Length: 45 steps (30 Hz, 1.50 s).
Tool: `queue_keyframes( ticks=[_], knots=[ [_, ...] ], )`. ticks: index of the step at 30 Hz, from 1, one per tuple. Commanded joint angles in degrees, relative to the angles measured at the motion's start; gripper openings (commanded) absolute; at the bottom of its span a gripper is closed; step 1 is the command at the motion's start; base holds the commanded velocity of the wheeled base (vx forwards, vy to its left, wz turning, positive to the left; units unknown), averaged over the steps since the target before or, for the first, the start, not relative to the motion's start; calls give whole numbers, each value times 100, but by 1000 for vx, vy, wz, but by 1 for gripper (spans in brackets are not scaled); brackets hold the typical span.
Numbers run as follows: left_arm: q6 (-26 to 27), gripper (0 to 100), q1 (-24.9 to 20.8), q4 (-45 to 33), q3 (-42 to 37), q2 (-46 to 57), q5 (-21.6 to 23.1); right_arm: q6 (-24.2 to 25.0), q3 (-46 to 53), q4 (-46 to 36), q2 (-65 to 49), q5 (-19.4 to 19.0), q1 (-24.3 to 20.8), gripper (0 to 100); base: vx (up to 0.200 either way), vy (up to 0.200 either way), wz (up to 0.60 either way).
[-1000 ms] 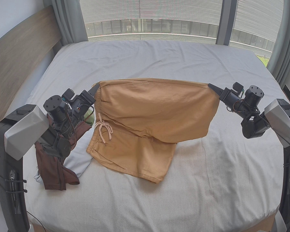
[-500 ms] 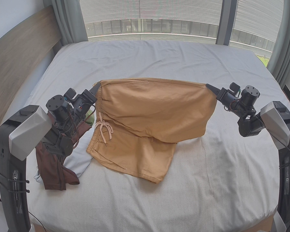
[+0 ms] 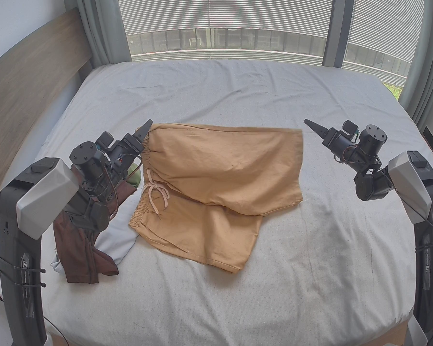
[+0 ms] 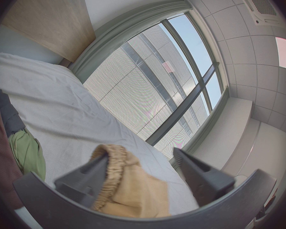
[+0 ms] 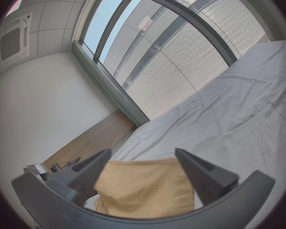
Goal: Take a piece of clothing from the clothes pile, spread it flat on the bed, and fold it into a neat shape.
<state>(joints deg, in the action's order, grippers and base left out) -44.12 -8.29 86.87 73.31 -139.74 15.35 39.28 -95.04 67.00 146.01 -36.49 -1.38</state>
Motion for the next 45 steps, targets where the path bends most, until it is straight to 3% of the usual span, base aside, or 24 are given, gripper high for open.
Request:
queue_keyframes(
  ticks=[1, 9, 17, 22, 30, 34, 45],
  knots=[
    [-9, 100, 3, -188, 245, -62, 3, 1, -164, -20, 86, 1, -12, 100, 0, 0, 0],
    [0, 100, -24, -619, 254, -53, -5, -140, 407, 270, -64, 159, -47, 100, 0, 0, 0],
    [44, 100, 161, -1067, 174, -1, -234, -632, 2068, 938, -415, 159, -284, 100, 0, 0, 0],
    [457, 100, 319, -997, -89, 52, -392, -746, 2789, 1219, -512, 151, -416, 100, 0, 0, 0],
    [650, 100, 293, -381, -1434, 738, -199, -992, 3932, 1465, -521, 151, -820, 100, 0, 0, 0],
    [650, 100, 284, 111, -2577, 1168, 267, -1089, 4468, 1571, -477, 151, -1084, 100, 0, 0, 0],
    [791, 100, 372, 146, -3737, 1634, 715, -1089, 4714, 1597, -310, 168, -1435, 100, 0, 0, 0]
  ],
)
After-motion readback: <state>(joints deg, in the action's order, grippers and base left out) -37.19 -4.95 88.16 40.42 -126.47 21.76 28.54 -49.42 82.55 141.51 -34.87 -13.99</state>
